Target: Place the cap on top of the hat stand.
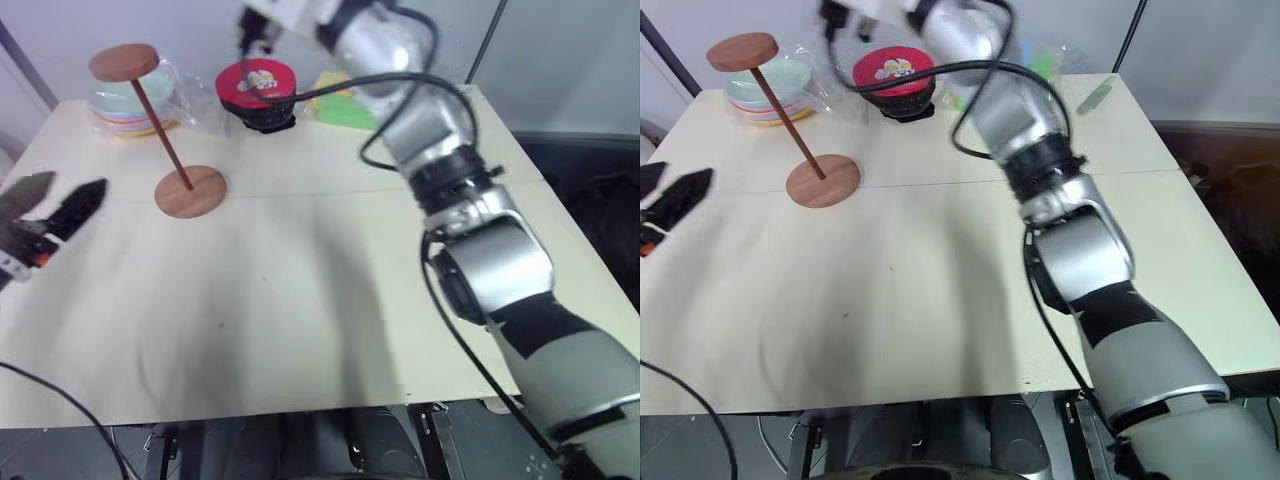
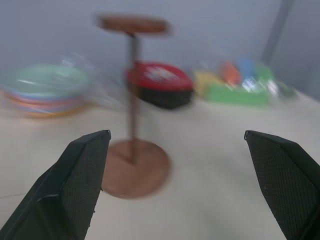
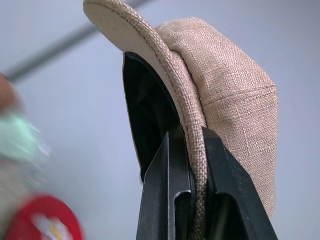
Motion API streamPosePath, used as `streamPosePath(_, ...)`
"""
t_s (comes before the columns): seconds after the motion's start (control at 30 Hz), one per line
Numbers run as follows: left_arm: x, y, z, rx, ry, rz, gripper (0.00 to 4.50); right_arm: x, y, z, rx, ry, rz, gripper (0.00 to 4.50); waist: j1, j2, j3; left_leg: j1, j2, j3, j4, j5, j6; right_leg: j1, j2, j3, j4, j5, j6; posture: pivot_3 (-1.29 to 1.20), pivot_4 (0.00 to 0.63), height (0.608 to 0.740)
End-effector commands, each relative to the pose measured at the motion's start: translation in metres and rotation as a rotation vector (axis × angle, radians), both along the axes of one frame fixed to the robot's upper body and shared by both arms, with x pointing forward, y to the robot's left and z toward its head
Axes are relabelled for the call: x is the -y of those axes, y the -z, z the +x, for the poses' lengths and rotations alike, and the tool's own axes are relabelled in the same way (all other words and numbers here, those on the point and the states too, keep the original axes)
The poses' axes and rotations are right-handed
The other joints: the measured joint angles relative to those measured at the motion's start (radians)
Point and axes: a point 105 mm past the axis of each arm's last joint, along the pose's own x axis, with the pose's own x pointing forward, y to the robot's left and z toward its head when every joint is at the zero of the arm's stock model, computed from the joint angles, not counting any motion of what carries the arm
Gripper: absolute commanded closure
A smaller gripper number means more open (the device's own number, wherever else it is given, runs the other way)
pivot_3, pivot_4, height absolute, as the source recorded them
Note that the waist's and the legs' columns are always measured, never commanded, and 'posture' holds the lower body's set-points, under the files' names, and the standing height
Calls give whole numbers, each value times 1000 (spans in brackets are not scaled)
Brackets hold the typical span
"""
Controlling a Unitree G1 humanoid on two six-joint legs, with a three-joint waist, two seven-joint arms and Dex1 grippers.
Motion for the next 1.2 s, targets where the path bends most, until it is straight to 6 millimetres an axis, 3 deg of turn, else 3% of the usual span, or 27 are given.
streamPosePath(0.03,-21,-19,-23,98,-102,-50,0,-31,-8,-16,1,-103,16,4448,2,-1,0,0,0,0,0,0,0,0,0,0,0,0,0,0,150,740)
streamPosePath(0.23,-23,-20,-33,104,-133,-59,0,-76,48,-15,-146,-149,-126,4448,11,-6,-1,-1,-2,-2,1,0,-1,2,-2,-2,-1,0,0,0,150,740)
streamPosePath(0.47,-14,-22,-34,95,-108,-34,0,-87,100,-12,-194,-147,-246,4448,5,-7,-1,-1,-2,-3,0,1,-2,1,-2,-2,-1,0,0,0,150,740)
streamPosePath(0.6,-14,-25,-31,93,-99,-26,0,-89,110,-14,-185,-153,-279,4448,1,-7,-1,-1,-3,-2,-1,1,-2,0,-1,-2,-1,0,0,0,150,740)
streamPosePath(0.7,-11,-27,-26,93,-81,-20,0,-90,110,-16,-182,-161,-276,3483,1,-7,-1,-1,-3,-2,-1,1,-2,0,-1,-2,0,0,0,0,150,740)
streamPosePath(0.9,6,-26,-13,70,-4,25,0,-86,108,-16,-148,-164,-276,395,2,-7,-1,-1,-3,-2,-1,1,-3,0,-1,-2,0,0,0,0,150,740)
streamPosePath(0.93,10,-26,-10,64,14,42,0,-84,110,-17,-141,-175,-283,48,2,-7,-2,-1,-3,-2,-1,1,-3,0,-1,-2,0,0,0,0,150,740)
streamPosePath(1.07,30,-29,-1,46,80,146,0,-62,127,-19,-166,-241,-312,48,5,-8,-2,-1,-4,-2,-1,1,-3,0,-1,-2,0,0,0,0,150,740)
streamPosePath(1.2,54,-31,8,33,126,311,0,-14,151,-26,-271,-288,-341,48,17,-8,-2,-1,-3,-3,1,1,-2,3,-1,-3,-1,0,0,0,150,740)
